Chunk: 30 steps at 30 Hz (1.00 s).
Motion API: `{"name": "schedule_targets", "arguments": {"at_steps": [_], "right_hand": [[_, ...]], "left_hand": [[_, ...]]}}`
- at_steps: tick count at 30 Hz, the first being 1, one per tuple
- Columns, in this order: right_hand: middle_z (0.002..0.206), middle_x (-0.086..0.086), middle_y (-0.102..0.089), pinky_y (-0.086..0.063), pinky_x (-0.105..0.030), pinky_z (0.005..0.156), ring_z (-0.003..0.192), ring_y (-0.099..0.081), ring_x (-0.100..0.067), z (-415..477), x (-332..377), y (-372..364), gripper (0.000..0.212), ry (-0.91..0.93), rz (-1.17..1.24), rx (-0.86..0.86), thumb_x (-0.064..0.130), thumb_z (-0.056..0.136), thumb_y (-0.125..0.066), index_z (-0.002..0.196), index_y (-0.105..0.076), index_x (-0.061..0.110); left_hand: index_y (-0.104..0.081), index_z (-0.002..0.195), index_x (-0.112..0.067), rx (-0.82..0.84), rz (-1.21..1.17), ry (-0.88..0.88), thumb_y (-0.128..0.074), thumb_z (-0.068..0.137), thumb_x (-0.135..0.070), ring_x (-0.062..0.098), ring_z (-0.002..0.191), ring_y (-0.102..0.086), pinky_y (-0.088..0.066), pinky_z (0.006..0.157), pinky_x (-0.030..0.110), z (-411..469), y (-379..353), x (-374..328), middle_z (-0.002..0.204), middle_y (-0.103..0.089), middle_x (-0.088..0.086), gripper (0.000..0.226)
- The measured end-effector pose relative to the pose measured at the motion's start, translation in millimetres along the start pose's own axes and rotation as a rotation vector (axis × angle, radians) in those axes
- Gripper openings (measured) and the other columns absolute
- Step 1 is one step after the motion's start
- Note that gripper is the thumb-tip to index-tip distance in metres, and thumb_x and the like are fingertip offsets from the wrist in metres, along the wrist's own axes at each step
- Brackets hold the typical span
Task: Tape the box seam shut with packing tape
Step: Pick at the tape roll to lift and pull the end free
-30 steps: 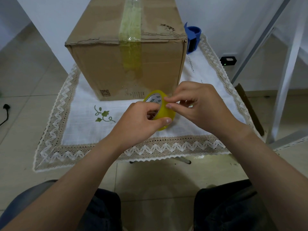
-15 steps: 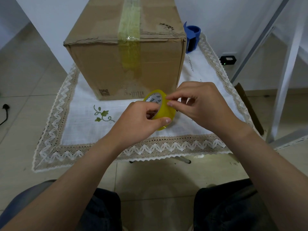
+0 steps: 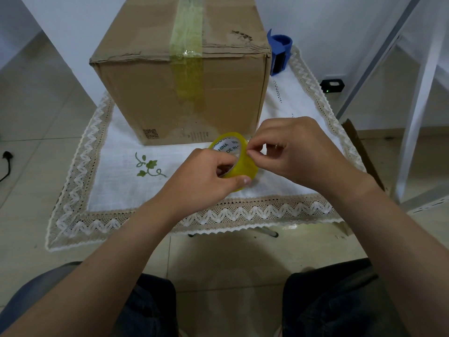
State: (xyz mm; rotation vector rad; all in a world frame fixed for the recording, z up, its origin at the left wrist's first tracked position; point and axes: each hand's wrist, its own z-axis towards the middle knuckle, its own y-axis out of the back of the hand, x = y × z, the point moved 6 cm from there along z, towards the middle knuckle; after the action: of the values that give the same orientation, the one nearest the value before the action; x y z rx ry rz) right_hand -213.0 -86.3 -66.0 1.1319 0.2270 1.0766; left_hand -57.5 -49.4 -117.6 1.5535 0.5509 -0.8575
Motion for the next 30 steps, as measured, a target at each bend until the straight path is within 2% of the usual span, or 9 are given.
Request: {"name": "schedule_targets", "arguments": {"at_steps": [4, 10, 13, 15, 18, 21, 25, 27, 30], "right_hand": [[0.076, 0.015, -0.052, -0.048, -0.035, 0.049, 0.053, -0.050, -0.015, 1.7, 6.0, -4.8, 0.007, 0.051, -0.070, -0.006, 0.014, 0.084, -0.070, 0.078, -0.072, 0.017], [0.075, 0.006, -0.058, -0.032, -0.023, 0.056, 0.057, -0.044, -0.012, 2.0, 7.8, -9.5, 0.004, 0.083, -0.080, 0.025, 0.015, 0.077, -0.062, 0.075, -0.065, 0.015], [0.075, 0.006, -0.058, -0.043, -0.030, 0.051, 0.056, -0.052, -0.015, 1.5, 7.1, -8.4, 0.003, 0.075, -0.047, 0.027, 0.016, 0.077, -0.064, 0.075, -0.064, 0.014], [0.076, 0.004, -0.061, -0.051, -0.038, 0.053, 0.058, -0.058, -0.019, 1.5, 6.9, -7.7, 0.006, 0.069, -0.010, 0.022, 0.018, 0.078, -0.065, 0.076, -0.064, 0.013], [0.080, 0.002, -0.064, -0.056, -0.043, 0.059, 0.065, -0.062, -0.020, 1.0, 4.4, -4.7, 0.005, 0.041, 0.068, 0.003, 0.015, 0.084, -0.069, 0.081, -0.068, 0.011], [0.086, 0.004, -0.068, -0.056, -0.037, 0.064, 0.070, -0.064, -0.017, -0.9, -1.6, 0.6, 0.002, -0.022, 0.137, -0.035, 0.011, 0.089, -0.072, 0.090, -0.072, 0.013], [0.098, 0.006, -0.070, -0.058, -0.030, 0.065, 0.074, -0.067, -0.015, -1.1, -7.5, -1.4, 0.024, -0.078, 0.181, -0.023, 0.017, 0.091, -0.076, 0.115, -0.075, 0.019], [0.099, 0.003, -0.070, -0.058, -0.030, 0.064, 0.073, -0.067, -0.016, -0.5, -5.2, -4.2, 0.021, -0.042, 0.161, -0.024, 0.019, 0.092, -0.076, 0.113, -0.078, 0.017], [0.096, -0.002, -0.071, -0.056, -0.029, 0.063, 0.075, -0.066, -0.014, -0.1, -3.5, -3.7, 0.011, -0.018, 0.163, -0.059, 0.017, 0.092, -0.076, 0.101, -0.081, 0.012]], "left_hand": [[-0.066, 0.072, -0.004, -0.004, 0.044, 0.000, -0.079, 0.090, -0.028, 0.013, 0.057, -0.038, -0.032, 0.059, 0.034, -1.9, 0.6, -3.7, 0.066, -0.052, 0.019, 0.033], [-0.067, 0.070, -0.007, 0.014, 0.013, 0.022, -0.080, 0.089, -0.028, 0.016, 0.059, -0.042, -0.033, 0.061, 0.034, -2.7, 0.7, -3.5, 0.067, -0.053, 0.021, 0.030], [-0.071, 0.075, -0.006, 0.031, -0.033, 0.032, -0.079, 0.090, -0.029, 0.031, 0.062, -0.053, -0.045, 0.063, 0.041, -1.5, -0.3, -1.6, 0.072, -0.059, 0.025, 0.028], [-0.075, 0.083, -0.006, 0.025, -0.069, 0.032, -0.077, 0.087, -0.036, 0.041, 0.075, -0.065, -0.058, 0.075, 0.052, 0.0, 0.4, 0.0, 0.080, -0.065, 0.028, 0.030], [-0.078, 0.087, -0.009, 0.002, -0.126, 0.036, -0.073, 0.083, -0.039, 0.043, 0.081, -0.070, -0.058, 0.084, 0.062, 1.2, 4.2, 2.8, 0.085, -0.068, 0.029, 0.031], [-0.078, 0.088, -0.004, -0.027, -0.172, 0.044, -0.073, 0.084, -0.037, 0.036, 0.077, -0.070, -0.058, 0.085, 0.058, 1.0, 8.3, 4.3, 0.086, -0.069, 0.030, 0.034], [-0.077, 0.093, 0.000, -0.030, -0.178, 0.058, -0.072, 0.084, -0.038, 0.045, 0.090, -0.070, -0.058, 0.086, 0.060, -0.3, 8.1, 4.6, 0.090, -0.071, 0.031, 0.040], [-0.077, 0.092, -0.001, -0.028, -0.179, 0.062, -0.074, 0.086, -0.036, 0.046, 0.091, -0.070, -0.059, 0.085, 0.060, -0.3, 7.0, 4.8, 0.090, -0.071, 0.031, 0.036], [-0.080, 0.093, -0.004, -0.040, -0.180, 0.064, -0.078, 0.094, -0.021, 0.041, 0.090, -0.072, -0.059, 0.086, 0.057, 0.3, 7.3, 5.1, 0.089, -0.073, 0.026, 0.017]]}}
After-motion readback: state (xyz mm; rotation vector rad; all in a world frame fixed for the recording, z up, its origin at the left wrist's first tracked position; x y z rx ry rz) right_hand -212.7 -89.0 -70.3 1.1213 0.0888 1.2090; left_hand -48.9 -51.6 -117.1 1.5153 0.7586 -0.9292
